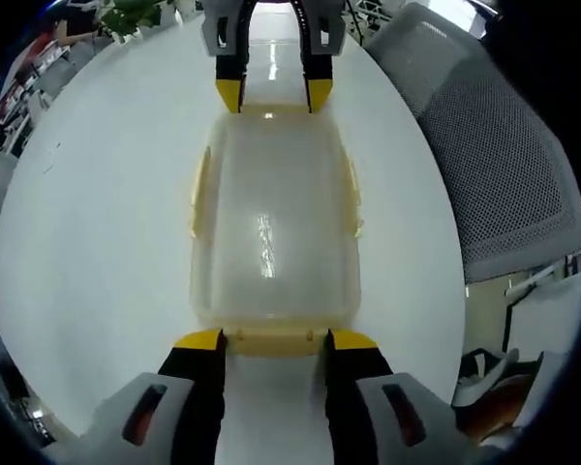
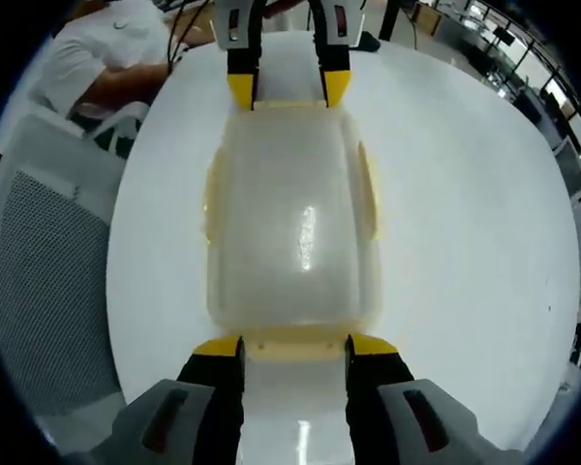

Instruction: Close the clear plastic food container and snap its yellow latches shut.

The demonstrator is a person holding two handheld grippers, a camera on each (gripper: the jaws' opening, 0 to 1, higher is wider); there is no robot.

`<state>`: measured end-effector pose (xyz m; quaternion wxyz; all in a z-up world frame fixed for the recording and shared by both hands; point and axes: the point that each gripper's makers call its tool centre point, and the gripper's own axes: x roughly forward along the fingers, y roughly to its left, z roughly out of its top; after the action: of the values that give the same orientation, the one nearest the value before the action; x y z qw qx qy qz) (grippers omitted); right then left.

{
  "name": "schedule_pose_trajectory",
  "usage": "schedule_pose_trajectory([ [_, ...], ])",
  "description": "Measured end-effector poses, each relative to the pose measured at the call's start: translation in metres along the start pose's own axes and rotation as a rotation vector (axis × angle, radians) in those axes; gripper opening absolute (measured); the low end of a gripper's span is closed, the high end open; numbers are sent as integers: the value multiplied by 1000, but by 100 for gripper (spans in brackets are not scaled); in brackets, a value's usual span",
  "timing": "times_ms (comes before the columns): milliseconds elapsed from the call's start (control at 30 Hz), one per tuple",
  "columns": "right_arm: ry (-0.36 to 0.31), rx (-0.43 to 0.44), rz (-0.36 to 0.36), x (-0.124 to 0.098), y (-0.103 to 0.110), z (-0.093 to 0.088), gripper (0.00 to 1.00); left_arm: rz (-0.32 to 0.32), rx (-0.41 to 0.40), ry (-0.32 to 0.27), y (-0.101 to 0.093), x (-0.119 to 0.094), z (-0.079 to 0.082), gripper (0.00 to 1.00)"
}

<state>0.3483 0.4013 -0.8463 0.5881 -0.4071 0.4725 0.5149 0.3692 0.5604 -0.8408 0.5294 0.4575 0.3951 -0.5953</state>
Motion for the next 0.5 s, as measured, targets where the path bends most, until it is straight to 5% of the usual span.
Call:
schedule_pose_trajectory([
  [500,-38,3,-3,-2,1,0,39,5,-16,-7,-1,-2,0,38],
])
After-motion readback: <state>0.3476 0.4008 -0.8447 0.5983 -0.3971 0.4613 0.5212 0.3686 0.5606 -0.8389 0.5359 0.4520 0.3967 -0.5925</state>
